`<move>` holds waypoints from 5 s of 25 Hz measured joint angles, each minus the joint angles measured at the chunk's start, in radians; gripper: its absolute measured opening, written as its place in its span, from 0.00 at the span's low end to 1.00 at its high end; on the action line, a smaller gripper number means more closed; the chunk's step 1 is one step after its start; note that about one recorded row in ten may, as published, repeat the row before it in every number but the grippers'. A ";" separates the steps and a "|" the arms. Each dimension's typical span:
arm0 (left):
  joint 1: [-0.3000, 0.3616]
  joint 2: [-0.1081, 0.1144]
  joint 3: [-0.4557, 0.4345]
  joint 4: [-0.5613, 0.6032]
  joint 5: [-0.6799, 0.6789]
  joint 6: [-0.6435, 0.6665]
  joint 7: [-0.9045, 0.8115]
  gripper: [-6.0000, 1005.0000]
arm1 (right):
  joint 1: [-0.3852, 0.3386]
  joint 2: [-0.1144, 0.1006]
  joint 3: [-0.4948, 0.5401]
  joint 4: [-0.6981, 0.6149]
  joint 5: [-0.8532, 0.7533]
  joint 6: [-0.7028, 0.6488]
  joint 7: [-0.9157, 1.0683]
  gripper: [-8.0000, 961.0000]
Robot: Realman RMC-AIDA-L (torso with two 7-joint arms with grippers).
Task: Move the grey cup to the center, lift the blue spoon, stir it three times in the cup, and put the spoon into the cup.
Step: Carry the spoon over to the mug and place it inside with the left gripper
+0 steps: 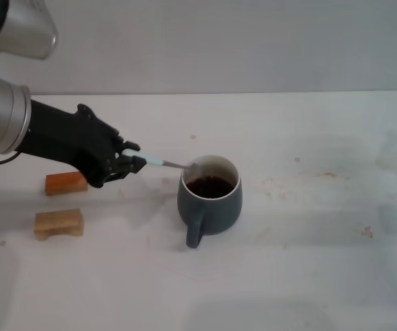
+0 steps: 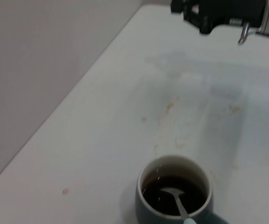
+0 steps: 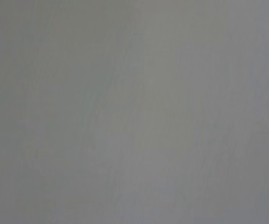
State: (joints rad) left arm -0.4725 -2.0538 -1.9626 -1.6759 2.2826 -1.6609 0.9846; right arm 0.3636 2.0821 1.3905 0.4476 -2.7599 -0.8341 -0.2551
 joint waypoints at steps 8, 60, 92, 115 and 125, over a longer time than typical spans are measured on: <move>0.009 -0.002 0.010 0.048 0.032 0.014 0.055 0.18 | -0.029 0.003 -0.013 0.032 0.003 0.000 0.001 0.06; -0.249 -0.013 0.252 0.292 0.024 0.177 0.004 0.15 | -0.046 -0.003 -0.039 0.033 0.003 -0.011 0.002 0.06; -0.255 -0.005 0.280 0.461 0.031 0.395 0.046 0.15 | -0.044 -0.004 -0.039 0.037 0.000 -0.011 0.002 0.06; -0.139 -0.010 0.263 0.298 0.024 0.255 0.025 0.15 | -0.021 0.000 -0.055 0.043 0.000 -0.002 0.002 0.06; -0.208 -0.012 0.295 0.354 0.018 0.337 0.021 0.15 | -0.020 0.001 -0.064 0.043 0.003 0.000 0.003 0.06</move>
State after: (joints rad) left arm -0.6804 -2.0662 -1.6672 -1.3219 2.3002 -1.3235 1.0054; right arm 0.3437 2.0831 1.3269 0.4908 -2.7569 -0.8343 -0.2518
